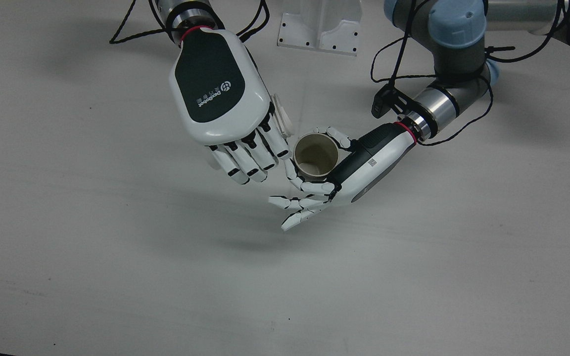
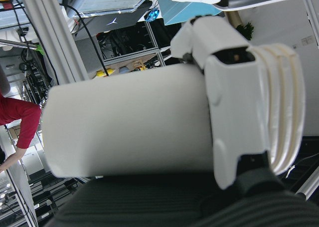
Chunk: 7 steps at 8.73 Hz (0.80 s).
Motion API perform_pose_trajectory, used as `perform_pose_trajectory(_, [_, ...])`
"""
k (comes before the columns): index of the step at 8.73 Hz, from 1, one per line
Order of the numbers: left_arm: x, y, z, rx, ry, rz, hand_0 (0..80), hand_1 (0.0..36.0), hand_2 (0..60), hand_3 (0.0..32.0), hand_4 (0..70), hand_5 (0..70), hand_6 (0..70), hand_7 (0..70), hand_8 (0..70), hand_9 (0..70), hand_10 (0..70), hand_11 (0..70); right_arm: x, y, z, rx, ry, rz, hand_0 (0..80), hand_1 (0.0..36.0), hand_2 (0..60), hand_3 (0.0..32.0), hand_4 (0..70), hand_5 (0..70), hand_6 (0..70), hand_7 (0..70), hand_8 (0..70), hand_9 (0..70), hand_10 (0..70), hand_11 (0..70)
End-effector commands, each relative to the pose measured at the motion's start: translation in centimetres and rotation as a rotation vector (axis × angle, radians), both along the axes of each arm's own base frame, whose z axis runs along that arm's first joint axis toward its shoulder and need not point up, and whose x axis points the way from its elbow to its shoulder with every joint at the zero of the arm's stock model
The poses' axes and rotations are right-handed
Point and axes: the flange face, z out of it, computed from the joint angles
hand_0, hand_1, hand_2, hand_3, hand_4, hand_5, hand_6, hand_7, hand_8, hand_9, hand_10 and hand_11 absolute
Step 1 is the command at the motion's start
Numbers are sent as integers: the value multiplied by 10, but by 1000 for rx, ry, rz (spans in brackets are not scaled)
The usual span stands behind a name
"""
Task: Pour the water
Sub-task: 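Tilt the right hand's cup over the cup held by the left hand, then raise the right cup upright and withdraw both hands to their sides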
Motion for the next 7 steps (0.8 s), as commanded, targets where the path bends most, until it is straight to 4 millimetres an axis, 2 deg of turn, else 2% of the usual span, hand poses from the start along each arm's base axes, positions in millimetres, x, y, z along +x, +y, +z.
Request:
perform_pose_trajectory(1, [-12, 4, 72, -51, -5, 0, 800, 360, 600, 0, 700, 700, 232, 187, 87, 62, 54, 108, 92, -19, 83, -163, -275, 8, 800, 360, 600, 0, 700, 700, 596, 696, 380, 481, 346, 522])
perform_pose_trajectory(2, [-21, 10, 114, -65, -9, -1, 800, 360, 600, 0, 700, 700, 228, 187, 85, 62, 54, 107, 109, -19, 135, -218, -425, 19, 800, 360, 600, 0, 700, 700, 613, 700, 388, 486, 369, 552])
perform_pose_trajectory(3, [-36, 12, 155, -92, -10, -5, 800, 360, 600, 0, 700, 700, 221, 183, 82, 58, 53, 107, 122, -21, 172, -224, -544, 7, 800, 360, 600, 0, 700, 700, 627, 700, 395, 490, 392, 580])
perform_pose_trajectory(4, [-61, 13, 197, -109, -11, -27, 800, 360, 600, 0, 700, 700, 215, 182, 79, 56, 55, 110, 130, -28, 185, -219, -621, -5, 800, 360, 600, 0, 700, 700, 626, 700, 404, 502, 425, 625])
perform_pose_trajectory(5, [-97, 7, 230, -113, -15, -71, 800, 360, 600, 0, 700, 700, 214, 182, 78, 56, 57, 112, 134, -35, 195, -247, -703, -26, 800, 360, 600, 0, 700, 700, 646, 700, 427, 532, 463, 680])
perform_pose_trajectory(6, [-132, 7, 265, -124, -21, -109, 800, 360, 600, 0, 700, 700, 212, 182, 79, 55, 58, 114, 137, -41, 210, -290, -799, -57, 800, 360, 600, 0, 700, 700, 662, 700, 445, 556, 488, 700])
perform_pose_trajectory(7, [-166, 14, 304, -136, -31, -142, 800, 360, 600, 0, 700, 700, 213, 184, 79, 56, 60, 117, 140, -40, 238, -351, -888, -83, 800, 360, 600, 0, 686, 700, 673, 700, 467, 585, 520, 700])
